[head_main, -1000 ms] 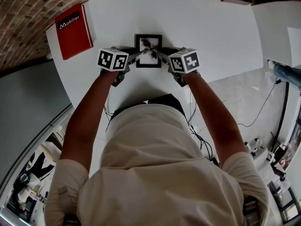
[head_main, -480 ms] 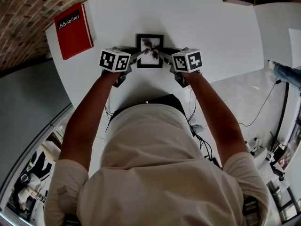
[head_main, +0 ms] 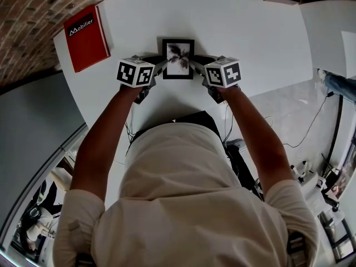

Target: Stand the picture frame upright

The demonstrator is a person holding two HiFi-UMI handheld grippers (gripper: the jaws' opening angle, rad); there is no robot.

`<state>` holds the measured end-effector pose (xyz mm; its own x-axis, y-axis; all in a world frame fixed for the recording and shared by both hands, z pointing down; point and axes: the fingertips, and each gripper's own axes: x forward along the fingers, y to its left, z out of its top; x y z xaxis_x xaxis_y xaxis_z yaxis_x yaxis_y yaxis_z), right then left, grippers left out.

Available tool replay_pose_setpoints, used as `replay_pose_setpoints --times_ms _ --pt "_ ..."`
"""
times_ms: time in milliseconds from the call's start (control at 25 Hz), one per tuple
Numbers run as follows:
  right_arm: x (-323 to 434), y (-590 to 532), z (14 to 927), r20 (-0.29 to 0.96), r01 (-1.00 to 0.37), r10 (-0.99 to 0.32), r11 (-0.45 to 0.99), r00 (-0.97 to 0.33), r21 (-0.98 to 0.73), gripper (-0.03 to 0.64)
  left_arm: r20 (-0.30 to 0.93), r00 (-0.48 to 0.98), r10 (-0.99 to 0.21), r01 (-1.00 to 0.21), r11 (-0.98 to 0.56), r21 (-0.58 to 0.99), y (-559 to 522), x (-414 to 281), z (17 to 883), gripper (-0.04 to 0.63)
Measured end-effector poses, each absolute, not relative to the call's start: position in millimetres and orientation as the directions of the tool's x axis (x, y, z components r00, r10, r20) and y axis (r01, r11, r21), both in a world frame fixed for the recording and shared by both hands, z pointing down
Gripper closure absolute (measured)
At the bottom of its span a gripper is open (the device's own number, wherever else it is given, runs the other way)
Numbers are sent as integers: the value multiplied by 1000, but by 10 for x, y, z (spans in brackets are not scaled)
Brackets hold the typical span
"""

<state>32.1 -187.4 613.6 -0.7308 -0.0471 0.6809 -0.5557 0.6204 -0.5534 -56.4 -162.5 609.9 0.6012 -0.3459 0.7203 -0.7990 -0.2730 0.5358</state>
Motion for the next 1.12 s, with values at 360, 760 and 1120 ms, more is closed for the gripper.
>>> replay_pose_setpoints --times_ms 360,760,1120 --pt "423 -2009 5957 666 -572 -119 635 -737 -519 539 709 599 -372 -797 -370 478 -1765 -479 5841 526" --pt "482 -2158 5740 645 -570 -183 678 -742 -464 552 704 592 -393 -794 -433 426 -1923 -436 5660 529" --pt "503 -2261 5611 637 -553 -222 740 -738 -383 563 710 570 -413 -801 -472 368 -2027 -430 5580 529"
